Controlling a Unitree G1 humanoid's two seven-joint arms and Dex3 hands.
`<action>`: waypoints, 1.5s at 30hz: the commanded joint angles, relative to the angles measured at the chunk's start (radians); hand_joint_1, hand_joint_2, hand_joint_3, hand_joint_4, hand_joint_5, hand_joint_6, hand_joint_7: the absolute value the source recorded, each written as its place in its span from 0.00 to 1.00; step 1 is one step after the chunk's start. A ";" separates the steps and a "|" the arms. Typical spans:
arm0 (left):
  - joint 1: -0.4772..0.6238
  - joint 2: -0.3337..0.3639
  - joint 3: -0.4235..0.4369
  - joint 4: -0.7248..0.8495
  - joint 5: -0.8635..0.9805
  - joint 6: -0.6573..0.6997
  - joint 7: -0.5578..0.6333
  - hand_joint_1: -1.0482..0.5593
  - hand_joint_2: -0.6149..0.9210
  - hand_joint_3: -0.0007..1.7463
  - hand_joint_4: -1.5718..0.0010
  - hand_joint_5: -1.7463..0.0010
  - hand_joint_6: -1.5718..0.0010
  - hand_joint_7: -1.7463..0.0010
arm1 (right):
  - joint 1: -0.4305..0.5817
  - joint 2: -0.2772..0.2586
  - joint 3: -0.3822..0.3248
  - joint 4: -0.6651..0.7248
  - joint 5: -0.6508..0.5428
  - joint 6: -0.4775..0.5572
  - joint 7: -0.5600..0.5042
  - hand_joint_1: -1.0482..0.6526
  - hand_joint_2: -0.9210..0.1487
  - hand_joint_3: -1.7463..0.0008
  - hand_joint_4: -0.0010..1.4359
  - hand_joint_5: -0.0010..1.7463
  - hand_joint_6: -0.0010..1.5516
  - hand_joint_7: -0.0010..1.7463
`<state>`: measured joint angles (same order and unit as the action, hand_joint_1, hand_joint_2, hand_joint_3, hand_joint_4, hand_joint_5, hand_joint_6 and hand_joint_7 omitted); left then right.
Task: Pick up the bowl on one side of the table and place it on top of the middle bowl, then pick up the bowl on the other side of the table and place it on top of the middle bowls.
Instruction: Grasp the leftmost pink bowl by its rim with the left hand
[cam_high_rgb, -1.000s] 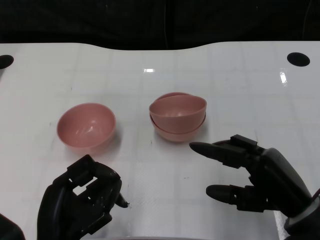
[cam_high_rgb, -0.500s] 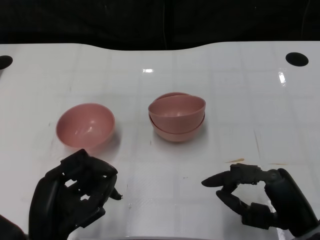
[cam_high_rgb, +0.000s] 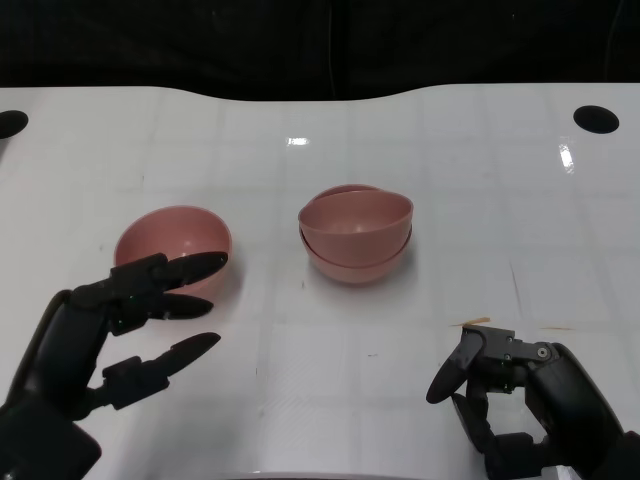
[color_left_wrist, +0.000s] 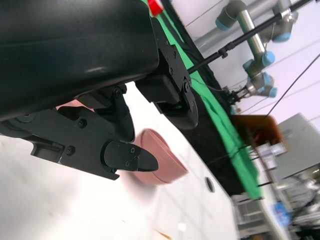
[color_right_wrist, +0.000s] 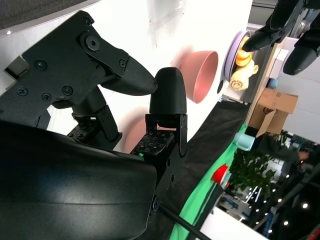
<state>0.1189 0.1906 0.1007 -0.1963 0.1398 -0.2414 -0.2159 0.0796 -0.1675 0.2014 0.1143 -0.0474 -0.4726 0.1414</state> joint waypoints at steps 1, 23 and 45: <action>-0.034 0.053 -0.011 -0.044 0.111 0.082 0.027 0.39 1.00 0.05 0.63 0.90 0.68 1.00 | 0.005 0.007 -0.017 -0.013 0.012 0.014 0.013 0.52 0.48 0.18 0.63 1.00 0.50 0.86; -0.272 0.153 -0.301 0.022 0.800 0.467 0.005 0.30 0.99 0.01 0.70 0.96 0.76 1.00 | 0.011 0.042 -0.046 -0.041 0.056 0.064 0.068 0.53 0.48 0.18 0.63 1.00 0.50 0.86; -0.580 0.125 -0.524 0.687 0.826 0.468 0.209 0.42 1.00 0.12 0.53 0.20 0.43 0.95 | 0.025 0.059 -0.046 -0.091 0.021 0.092 0.060 0.53 0.49 0.18 0.64 1.00 0.50 0.86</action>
<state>-0.4353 0.2904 -0.4178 0.4612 0.9713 0.2450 -0.0417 0.1026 -0.1063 0.1620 0.0403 -0.0187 -0.3875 0.2068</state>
